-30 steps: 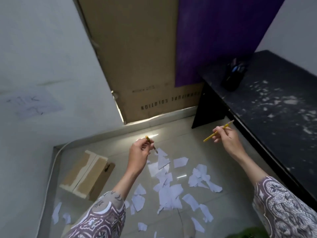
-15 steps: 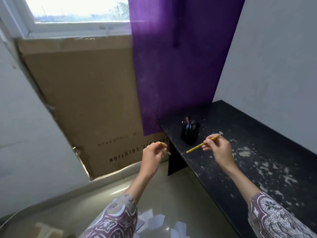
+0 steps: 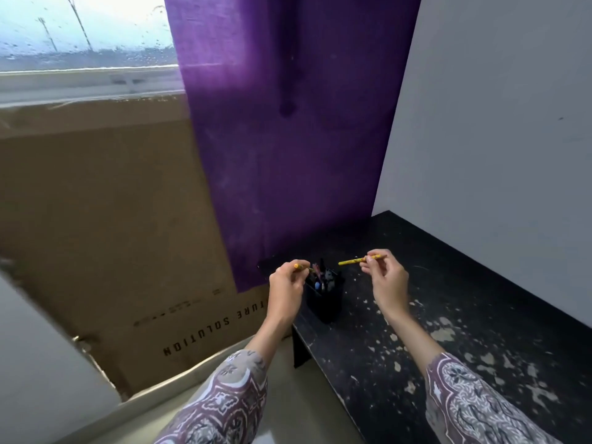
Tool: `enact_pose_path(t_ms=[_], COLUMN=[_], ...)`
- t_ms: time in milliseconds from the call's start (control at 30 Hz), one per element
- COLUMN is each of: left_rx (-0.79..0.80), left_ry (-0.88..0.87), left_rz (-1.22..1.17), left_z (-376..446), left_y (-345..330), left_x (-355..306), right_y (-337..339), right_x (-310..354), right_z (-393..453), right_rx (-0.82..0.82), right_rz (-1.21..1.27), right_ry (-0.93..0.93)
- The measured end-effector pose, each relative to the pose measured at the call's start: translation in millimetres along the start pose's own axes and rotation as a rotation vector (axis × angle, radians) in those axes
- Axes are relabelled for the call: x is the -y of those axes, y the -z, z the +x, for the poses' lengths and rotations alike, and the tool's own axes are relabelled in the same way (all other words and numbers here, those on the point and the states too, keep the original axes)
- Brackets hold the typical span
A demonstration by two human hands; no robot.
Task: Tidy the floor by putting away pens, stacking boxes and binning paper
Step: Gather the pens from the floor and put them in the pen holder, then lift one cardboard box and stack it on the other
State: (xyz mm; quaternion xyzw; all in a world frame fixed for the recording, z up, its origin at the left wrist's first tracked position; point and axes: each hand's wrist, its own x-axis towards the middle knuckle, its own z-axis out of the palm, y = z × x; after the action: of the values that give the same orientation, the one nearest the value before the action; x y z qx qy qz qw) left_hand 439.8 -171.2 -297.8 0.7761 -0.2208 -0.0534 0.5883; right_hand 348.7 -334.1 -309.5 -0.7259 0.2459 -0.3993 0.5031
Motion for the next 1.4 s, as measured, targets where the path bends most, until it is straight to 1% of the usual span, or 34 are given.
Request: enact_pose_path(t_ms=[133, 267, 333, 400, 500, 700, 800, 900, 1000, 1100, 1200, 1400], left_rx=[0.056, 0.102, 0.130, 0.186, 0.268, 0.356, 0.343, 0.315, 0.289, 0.248, 0.207, 0.186], left_ry=[-0.006, -0.026, -0.072, -0.112, -0.107, -0.076, -0.045, -0.042, -0.028, 0.006, 0.067, 0.235], left_rz=[-0.005, 0.049, 0.139, 0.246, 0.354, 0.517, 0.523, 0.520, 0.528, 0.546, 0.584, 0.708], left_z=[18.1, 30.7, 35.8, 40.1, 45.3, 41.1, 33.2, 22.4, 7.3, -17.6, -48.8, -115.4], left_y=[-16.5, -32.6, -38.8, -44.1, -48.8, -48.8, -43.2, -33.2, -18.6, 6.0, 38.8, 114.8], left_x=[8.1, 17.4, 20.5, 23.5, 28.0, 33.3, 34.1, 32.5, 32.8, 35.8, 41.6, 52.9], right_y=[-10.4, -22.6, -26.2, -28.5, -31.3, -29.0, -24.7, -19.9, -16.1, -14.9, -15.6, -18.5], right_x=[-11.4, -21.3, -28.0, -36.4, -45.9, -56.1, -58.7, -58.9, -62.4, -62.3, -58.2, -33.7], right_z=[16.6, 25.8, 27.8, 28.4, 27.0, 14.3, 5.9, -2.4, -13.0, -33.3, -62.1, -124.1], right_rx=[0.103, 0.220, 0.281, 0.347, 0.402, 0.522, 0.556, 0.591, 0.567, 0.547, 0.559, 0.620], right_rz=[-0.113, -0.263, -0.339, -0.397, -0.440, -0.453, -0.421, -0.447, -0.489, -0.527, -0.495, -0.439], right_ry=[-0.037, -0.012, 0.018, 0.006, -0.040, -0.136, -0.221, -0.308, -0.378, -0.391, -0.414, -0.343])
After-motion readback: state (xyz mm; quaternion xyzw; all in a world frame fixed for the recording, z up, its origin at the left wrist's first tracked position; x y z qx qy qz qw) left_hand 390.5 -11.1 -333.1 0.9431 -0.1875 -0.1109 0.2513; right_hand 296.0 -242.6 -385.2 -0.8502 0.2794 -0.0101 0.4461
